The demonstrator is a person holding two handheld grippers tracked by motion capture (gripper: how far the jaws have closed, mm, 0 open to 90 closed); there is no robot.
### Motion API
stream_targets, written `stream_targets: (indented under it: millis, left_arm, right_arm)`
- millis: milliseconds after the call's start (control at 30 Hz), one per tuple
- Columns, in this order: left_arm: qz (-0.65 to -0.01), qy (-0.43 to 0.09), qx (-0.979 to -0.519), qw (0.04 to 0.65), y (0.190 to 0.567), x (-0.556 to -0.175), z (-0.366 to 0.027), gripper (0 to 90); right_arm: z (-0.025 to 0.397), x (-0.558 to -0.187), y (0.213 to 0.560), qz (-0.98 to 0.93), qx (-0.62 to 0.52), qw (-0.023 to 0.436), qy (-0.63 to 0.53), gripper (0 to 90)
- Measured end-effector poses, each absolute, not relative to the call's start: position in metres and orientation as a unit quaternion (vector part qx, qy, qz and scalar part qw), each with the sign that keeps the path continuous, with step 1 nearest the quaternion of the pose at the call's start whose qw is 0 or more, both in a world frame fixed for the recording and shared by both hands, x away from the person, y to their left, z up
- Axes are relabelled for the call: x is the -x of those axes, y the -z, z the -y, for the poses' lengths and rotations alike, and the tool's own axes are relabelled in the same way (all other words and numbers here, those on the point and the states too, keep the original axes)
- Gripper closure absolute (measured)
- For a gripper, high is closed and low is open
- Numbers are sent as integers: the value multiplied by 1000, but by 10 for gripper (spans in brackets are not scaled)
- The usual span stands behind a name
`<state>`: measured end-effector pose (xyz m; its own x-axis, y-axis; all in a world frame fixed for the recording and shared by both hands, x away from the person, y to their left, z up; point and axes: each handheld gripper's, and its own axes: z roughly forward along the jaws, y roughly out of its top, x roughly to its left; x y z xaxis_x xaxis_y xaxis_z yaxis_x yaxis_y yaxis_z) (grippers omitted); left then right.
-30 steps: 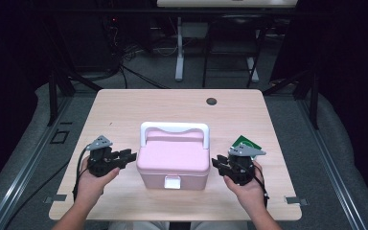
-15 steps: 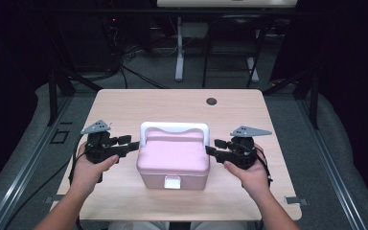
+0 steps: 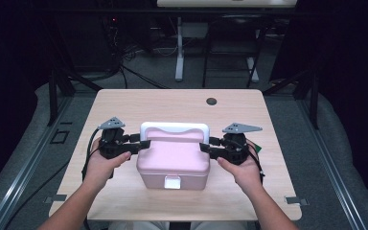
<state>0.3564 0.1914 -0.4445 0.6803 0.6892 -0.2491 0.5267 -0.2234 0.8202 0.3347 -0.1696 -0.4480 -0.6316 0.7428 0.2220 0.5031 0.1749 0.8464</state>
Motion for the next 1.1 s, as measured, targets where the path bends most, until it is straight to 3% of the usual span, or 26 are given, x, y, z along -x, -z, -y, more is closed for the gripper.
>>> stream_targets:
  millis: [433,1100]
  left_arm:
    - [-386,-132,-780,475,444,-345,-192,724]
    - [-385,-127,-782,473,425,-338,-201,731]
  right_arm:
    - [171,-324,448,-757,-398,161,-492,733]
    - [165,-319,432,-755,-393,155,-502,735]
